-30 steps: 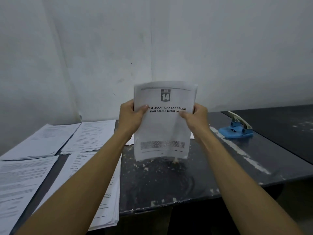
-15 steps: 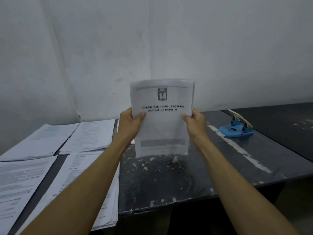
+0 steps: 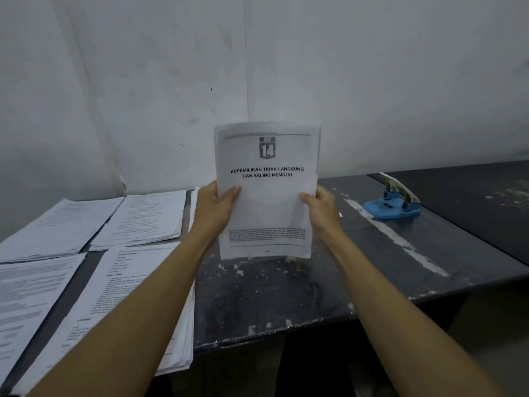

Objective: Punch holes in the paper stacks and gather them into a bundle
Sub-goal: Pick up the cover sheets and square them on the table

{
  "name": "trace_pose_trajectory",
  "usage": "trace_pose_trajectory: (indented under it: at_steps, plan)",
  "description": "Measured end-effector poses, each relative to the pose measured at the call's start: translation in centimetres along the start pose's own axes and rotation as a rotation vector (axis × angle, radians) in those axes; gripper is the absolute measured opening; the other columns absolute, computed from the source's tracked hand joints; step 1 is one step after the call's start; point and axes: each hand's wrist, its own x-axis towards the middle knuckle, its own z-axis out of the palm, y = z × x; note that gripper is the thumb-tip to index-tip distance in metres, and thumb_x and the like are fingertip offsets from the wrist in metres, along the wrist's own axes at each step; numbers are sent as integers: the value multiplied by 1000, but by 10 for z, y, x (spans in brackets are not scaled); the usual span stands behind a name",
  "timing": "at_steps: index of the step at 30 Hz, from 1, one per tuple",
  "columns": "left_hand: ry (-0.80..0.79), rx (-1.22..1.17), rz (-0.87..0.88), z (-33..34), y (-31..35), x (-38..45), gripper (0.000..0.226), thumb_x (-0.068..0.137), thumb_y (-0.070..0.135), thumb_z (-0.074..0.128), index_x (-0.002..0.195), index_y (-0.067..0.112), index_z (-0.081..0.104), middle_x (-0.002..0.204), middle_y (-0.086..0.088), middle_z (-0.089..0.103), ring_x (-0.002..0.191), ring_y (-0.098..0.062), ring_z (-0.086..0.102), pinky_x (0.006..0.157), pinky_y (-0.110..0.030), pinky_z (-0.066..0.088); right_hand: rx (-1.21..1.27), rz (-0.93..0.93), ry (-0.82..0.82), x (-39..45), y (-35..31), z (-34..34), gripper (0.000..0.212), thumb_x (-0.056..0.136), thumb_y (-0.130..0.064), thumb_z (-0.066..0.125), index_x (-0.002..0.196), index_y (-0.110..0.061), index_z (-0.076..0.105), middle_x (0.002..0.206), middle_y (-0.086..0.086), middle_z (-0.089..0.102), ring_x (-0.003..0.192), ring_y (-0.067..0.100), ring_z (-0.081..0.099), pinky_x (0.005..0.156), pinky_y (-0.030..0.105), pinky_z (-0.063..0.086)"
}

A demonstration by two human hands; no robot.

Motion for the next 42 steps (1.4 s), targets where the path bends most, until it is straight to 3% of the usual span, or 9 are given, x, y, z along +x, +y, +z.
trace_pose_trajectory:
  at_steps: [3,6,11,19,27,33,36,39,42]
  plan:
    - [-73,17,-1,-4,2,1,19,93,27,70,111,25,68,92,20,73,78,2,72,58,-12,54,34,-8,52,8,-9,-11,14,89,-1,56,99,2,66,95,9,70,81,20,63,72,33,50]
    - [-120,0,-1,-9,1,-3,27,86,28,77,112,24,71,100,17,75,85,-4,73,64,-17,58,25,3,38,6,-12,-17,14,85,4,54,95,12,60,89,13,65,81,21,57,72,35,44]
    - [-161,-49,-3,-13,13,1,36,73,33,83,106,24,72,99,14,76,85,-7,73,62,-18,57,40,-12,29,2,-16,-14,10,75,7,53,77,-2,57,79,12,61,74,18,52,66,33,41]
    - [-186,-38,7,-19,13,2,40,67,38,83,103,24,74,103,7,77,89,-16,74,73,-31,61,50,-57,85,-1,-13,-4,14,65,-1,50,66,-14,48,51,-16,44,46,2,35,41,15,29]
    - [-182,-56,0,-16,11,1,39,66,38,84,101,24,74,101,8,77,87,-13,74,69,-28,61,55,-82,151,-4,-13,8,15,64,-4,49,73,-15,53,63,-7,51,47,2,39,42,18,33]
    - [-176,-67,-11,-14,10,1,33,72,32,85,102,24,74,101,7,77,87,-14,75,69,-28,60,74,-86,132,-3,-8,12,20,65,-2,49,74,-20,54,59,-16,54,47,-2,43,42,14,35]
    - [-190,-82,4,-13,12,-2,33,69,36,84,98,26,74,97,10,78,83,-12,75,62,-21,58,90,-54,89,-4,-5,12,25,63,-7,50,83,-18,60,67,-16,62,55,-2,52,47,16,41]
    - [-192,-97,0,-14,14,-3,33,68,36,83,98,26,74,95,11,78,82,-12,75,60,-20,57,107,-61,120,-2,-3,6,28,62,-11,52,88,-12,61,79,-4,63,63,3,54,55,20,44]
    - [-192,-83,-4,-14,15,-1,25,73,31,83,96,28,73,92,16,77,80,-8,75,59,-18,56,99,-50,7,0,0,3,26,72,-2,54,95,-9,64,86,-2,69,75,11,62,65,28,51]
